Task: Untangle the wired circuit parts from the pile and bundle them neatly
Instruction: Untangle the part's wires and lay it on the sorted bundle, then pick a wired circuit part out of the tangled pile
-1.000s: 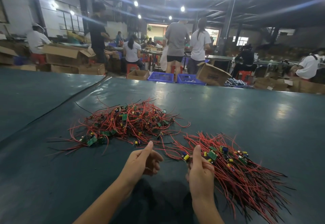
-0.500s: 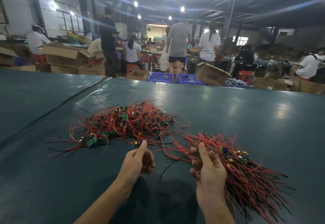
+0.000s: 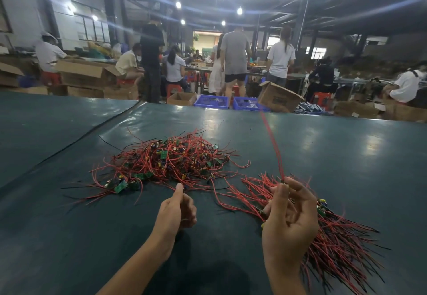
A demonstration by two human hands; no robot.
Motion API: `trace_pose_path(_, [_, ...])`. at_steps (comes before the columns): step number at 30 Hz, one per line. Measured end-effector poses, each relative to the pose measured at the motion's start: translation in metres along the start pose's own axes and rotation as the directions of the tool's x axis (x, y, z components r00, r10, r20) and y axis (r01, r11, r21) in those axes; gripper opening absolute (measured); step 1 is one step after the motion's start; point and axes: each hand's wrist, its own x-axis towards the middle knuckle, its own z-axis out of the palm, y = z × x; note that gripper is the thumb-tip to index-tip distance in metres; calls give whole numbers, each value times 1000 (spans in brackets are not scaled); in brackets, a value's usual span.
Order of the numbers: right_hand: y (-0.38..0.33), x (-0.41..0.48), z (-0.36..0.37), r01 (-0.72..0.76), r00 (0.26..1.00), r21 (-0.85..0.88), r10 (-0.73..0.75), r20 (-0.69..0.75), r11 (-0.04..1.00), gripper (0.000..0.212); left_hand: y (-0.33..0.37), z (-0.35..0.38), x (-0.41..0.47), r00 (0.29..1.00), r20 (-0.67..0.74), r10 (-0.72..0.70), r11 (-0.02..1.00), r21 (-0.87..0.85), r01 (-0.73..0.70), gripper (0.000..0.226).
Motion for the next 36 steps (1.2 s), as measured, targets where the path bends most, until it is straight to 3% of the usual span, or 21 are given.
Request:
trace_pose_path(2, [1, 2, -2, 95, 995, -67, -92, 48, 993, 11, 0, 0, -1, 1000, 0, -5, 1000, 8, 5, 58])
trace_pose_path(5, [10, 5, -7, 217, 969, -335, -160, 191, 917, 15, 0, 0, -1, 1000, 0, -2, 1000, 2, 2, 57])
trace_pose_path(8, [20, 6, -16, 157, 973, -703, 15, 232, 694, 28, 1, -1, 0, 1000, -15, 16, 1000, 5, -16, 58])
trace_pose_path(10, [22, 5, -19, 124, 972, -829, 101, 212, 545, 36, 2, -3, 2, 999, -22, 26, 999, 23, -26, 59])
trace_pose_path(13, [22, 5, -19, 133, 963, -783, 107, 247, 607, 36, 3, -12, 6, 980, -37, 195, 955, 236, -181, 56])
trace_pose_path(14, [22, 4, -17, 143, 953, -738, 109, 282, 659, 34, 2, -18, 9, 944, -37, 327, 866, 413, -284, 49])
trace_pose_path(16, [25, -3, -12, 123, 922, -657, 158, 352, 744, 30, 3, -33, 15, 808, 11, 589, 529, 751, -395, 23])
trace_pose_path(17, [27, -9, -8, 84, 903, -629, 208, 376, 773, 29, 4, -42, 19, 748, 40, 662, 375, 846, -378, 11])
trace_pose_path(18, [28, -14, -5, 29, 881, -610, 268, 389, 792, 28, 5, -51, 24, 730, 43, 682, 290, 900, -325, 11])
trace_pose_path(21, [35, -22, -2, -141, 810, -594, 437, 391, 792, 25, 1, -76, 35, 843, -51, 535, 266, 958, -110, 36])
trace_pose_path(24, [42, -20, -8, -182, 776, -681, 528, 344, 710, 23, -6, -92, 44, 937, -123, 326, 236, 971, 45, 51])
trace_pose_path(31, [50, -11, -17, -172, 811, -741, 520, 268, 650, 23, -1, -102, 48, 933, -195, 304, 232, 964, 126, 60])
trace_pose_path(36, [56, -3, -23, -159, 831, -753, 499, 248, 638, 24, 2, -94, 45, 913, -175, 369, 276, 958, 72, 57])
